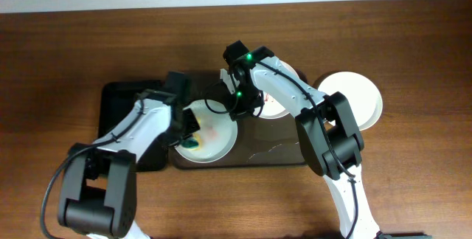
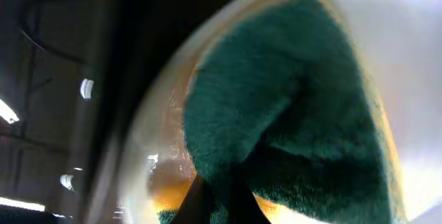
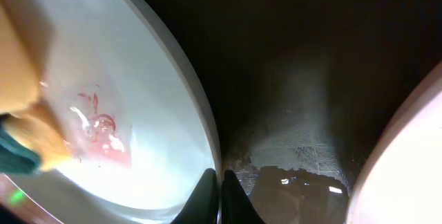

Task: Clean dirty plates on tray and stack at the side
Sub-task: 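Hold the left plate with the right gripper and scrub it with the sponge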

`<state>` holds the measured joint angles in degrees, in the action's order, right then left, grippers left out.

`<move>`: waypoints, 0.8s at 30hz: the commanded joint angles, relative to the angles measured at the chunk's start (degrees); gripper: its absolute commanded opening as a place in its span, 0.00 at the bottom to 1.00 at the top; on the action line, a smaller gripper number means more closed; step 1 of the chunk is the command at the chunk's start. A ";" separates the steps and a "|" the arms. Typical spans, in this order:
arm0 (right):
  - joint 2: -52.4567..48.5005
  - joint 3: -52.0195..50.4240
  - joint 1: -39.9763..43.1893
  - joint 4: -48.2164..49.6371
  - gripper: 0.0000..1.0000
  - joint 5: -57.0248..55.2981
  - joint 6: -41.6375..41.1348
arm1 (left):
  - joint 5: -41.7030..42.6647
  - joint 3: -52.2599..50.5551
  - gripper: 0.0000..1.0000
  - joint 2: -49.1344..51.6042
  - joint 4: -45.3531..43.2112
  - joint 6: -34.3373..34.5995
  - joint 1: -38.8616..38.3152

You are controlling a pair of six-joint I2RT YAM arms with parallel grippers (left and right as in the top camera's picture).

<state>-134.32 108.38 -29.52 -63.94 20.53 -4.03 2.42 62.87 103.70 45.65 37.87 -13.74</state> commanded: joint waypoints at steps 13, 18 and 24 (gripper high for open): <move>-0.79 -0.48 -0.26 -0.15 0.09 0.50 -18.99 | 19.02 -1.90 0.00 -1.60 -6.32 0.37 -0.37; -0.79 -0.48 -0.94 -0.13 0.09 0.94 -22.18 | 17.73 -2.40 0.00 -0.76 -11.23 9.79 -3.28; -0.79 -0.48 -0.94 -0.20 0.09 0.90 -22.64 | 7.96 -5.38 0.00 2.69 -13.84 12.02 -3.04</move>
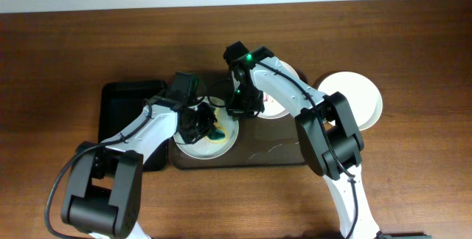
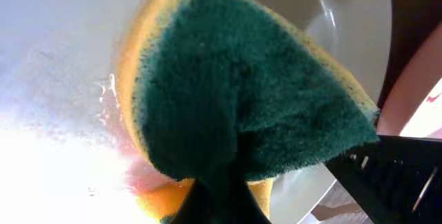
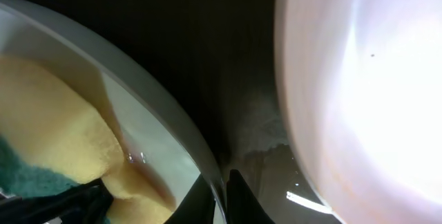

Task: Clean dirty plates on tray and stack at the side
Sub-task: 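Hold the left plate with the right gripper and scrub it with the sponge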

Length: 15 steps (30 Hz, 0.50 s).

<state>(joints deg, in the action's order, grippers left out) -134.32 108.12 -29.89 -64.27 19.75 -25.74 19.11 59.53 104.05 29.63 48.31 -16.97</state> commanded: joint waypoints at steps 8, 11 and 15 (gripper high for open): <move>-0.79 -0.22 -0.52 0.11 0.09 1.68 -0.92 | -19.10 -1.99 0.00 1.20 13.97 -5.38 7.96; -0.79 -0.22 -0.52 -0.04 0.09 1.64 -0.90 | -13.05 -0.68 0.00 -4.42 12.09 -15.28 7.98; -0.79 -0.22 -0.52 -0.07 0.10 1.44 -0.90 | -5.95 -0.13 0.00 -11.45 8.98 -16.46 7.23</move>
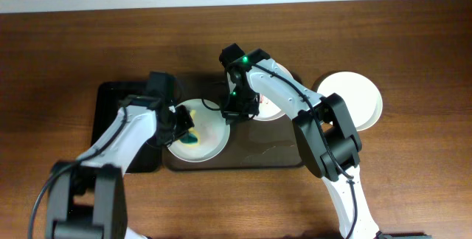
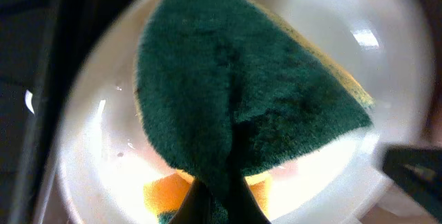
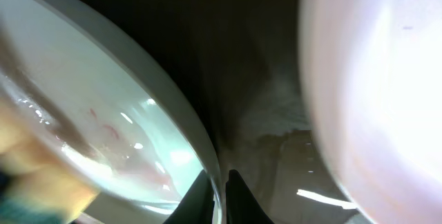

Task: Clean dirty plates on tray and stack at the side
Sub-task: 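Hold the left plate with the right gripper and scrub it with the sponge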

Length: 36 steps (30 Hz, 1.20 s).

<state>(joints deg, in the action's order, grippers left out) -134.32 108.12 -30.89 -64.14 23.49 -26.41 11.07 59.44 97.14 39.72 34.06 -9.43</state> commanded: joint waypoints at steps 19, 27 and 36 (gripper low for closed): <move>-0.79 -0.22 0.48 -0.72 0.09 -3.15 0.63 | -3.34 -0.68 0.00 8.63 1.38 10.05 -7.23; -0.79 -0.22 0.48 -2.12 0.10 -5.25 0.66 | -2.91 -0.68 0.00 8.59 14.21 7.89 -3.39; -0.79 -0.22 0.46 -2.58 0.10 -6.14 0.96 | 1.16 -0.68 0.00 8.61 -9.51 13.22 -3.52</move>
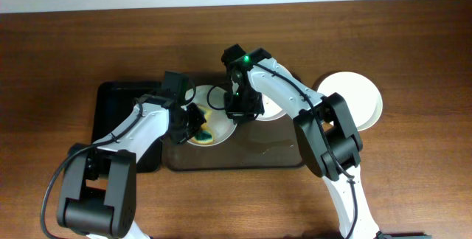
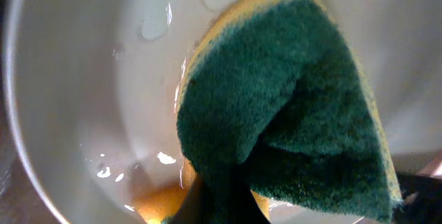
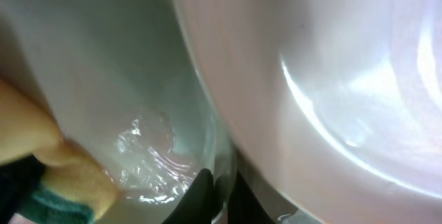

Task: Clean dirty plates on tray and stack at the side
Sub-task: 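Hold the left plate with the right gripper and scrub it with the sponge, then lift the left plate with the right gripper and stack it on the right plate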

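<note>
A white plate [image 1: 216,128] lies on the dark brown tray [image 1: 243,154], wet with a faint orange smear [image 2: 155,200]. My left gripper [image 1: 193,125] is shut on a green and yellow sponge [image 2: 290,113], pressed onto the plate's inside. The sponge also shows in the overhead view [image 1: 203,130]. My right gripper [image 3: 219,186] is shut on the plate's right rim, where it meets a second plate [image 3: 331,79]. That second plate [image 1: 274,106] sits on the tray behind the right arm. Another white plate [image 1: 358,99] rests on the table beside the tray.
A black tray [image 1: 118,113] lies left of the brown one, under my left arm. Wet streaks [image 1: 269,149] mark the brown tray's front. Wooden table [image 1: 413,180] surrounds both trays.
The plate and both grippers have shifted a little right, so the plate's rim now touches the second plate. The sponge sits nearer the plate's middle than before.
The sponge was first at the plate's lower left, with a red smear showing beside it. It was then at the plate's right side, then back at the left. My right gripper kept hold of the rim throughout. Now only a faint smear shows.
</note>
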`<state>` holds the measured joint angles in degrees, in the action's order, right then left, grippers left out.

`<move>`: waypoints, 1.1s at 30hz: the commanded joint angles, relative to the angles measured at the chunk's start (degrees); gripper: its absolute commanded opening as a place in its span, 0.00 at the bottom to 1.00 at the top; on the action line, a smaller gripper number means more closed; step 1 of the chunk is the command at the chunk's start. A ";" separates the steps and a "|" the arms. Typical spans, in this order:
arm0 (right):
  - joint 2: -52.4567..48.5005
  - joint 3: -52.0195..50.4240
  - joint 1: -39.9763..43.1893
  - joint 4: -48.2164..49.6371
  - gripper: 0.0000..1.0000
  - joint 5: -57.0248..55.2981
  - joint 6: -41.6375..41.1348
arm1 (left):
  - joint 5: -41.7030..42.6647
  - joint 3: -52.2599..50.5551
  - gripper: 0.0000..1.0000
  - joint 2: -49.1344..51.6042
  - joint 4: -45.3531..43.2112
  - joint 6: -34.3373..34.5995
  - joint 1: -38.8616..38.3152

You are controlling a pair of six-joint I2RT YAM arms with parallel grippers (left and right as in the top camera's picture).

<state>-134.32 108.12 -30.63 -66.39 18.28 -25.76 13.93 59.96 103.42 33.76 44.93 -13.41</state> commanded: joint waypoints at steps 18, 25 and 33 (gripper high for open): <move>-0.79 -4.09 -0.85 0.79 0.04 -0.96 0.42 | -7.37 -1.20 0.00 2.73 1.90 -3.19 0.76; -0.79 -4.09 -0.85 0.74 0.04 -0.98 0.44 | -4.90 -1.03 0.00 -10.80 8.02 -18.08 0.94; -0.79 -4.09 -0.81 2.10 0.04 -0.94 0.44 | -7.28 -1.03 0.00 -16.06 13.92 -20.65 7.85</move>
<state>-134.08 105.30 -31.81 -65.12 20.71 -25.19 7.03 58.89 87.64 47.40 27.79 -7.79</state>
